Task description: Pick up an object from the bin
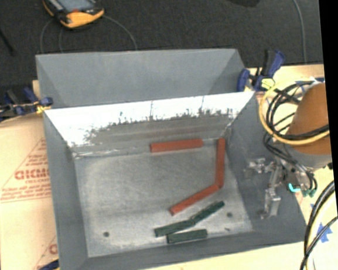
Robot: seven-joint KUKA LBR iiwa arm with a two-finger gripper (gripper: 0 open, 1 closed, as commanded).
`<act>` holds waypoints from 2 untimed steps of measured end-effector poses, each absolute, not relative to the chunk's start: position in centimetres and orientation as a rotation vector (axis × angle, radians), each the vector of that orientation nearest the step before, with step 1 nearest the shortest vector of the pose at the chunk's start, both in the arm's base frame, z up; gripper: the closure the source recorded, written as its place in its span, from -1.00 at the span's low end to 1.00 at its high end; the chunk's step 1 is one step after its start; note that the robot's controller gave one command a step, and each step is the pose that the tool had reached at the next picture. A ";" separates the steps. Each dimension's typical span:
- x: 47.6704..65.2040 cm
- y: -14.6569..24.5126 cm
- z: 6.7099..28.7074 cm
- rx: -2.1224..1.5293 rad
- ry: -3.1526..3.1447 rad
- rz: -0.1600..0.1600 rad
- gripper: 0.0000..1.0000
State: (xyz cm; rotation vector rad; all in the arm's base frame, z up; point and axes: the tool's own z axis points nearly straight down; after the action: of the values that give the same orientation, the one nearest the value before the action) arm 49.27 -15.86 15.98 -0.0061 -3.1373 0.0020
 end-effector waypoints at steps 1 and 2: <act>49.5 -15.8 16.4 -0.001 -3.145 0.005 -1.00; 49.4 -10.6 10.3 -0.100 -3.149 0.000 -1.00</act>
Offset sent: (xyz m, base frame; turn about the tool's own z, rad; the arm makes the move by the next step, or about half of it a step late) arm -0.0017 0.0807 -0.0898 0.0844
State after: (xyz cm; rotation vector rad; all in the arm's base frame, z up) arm 49.41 -10.56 10.28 -0.0998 -3.1493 0.0002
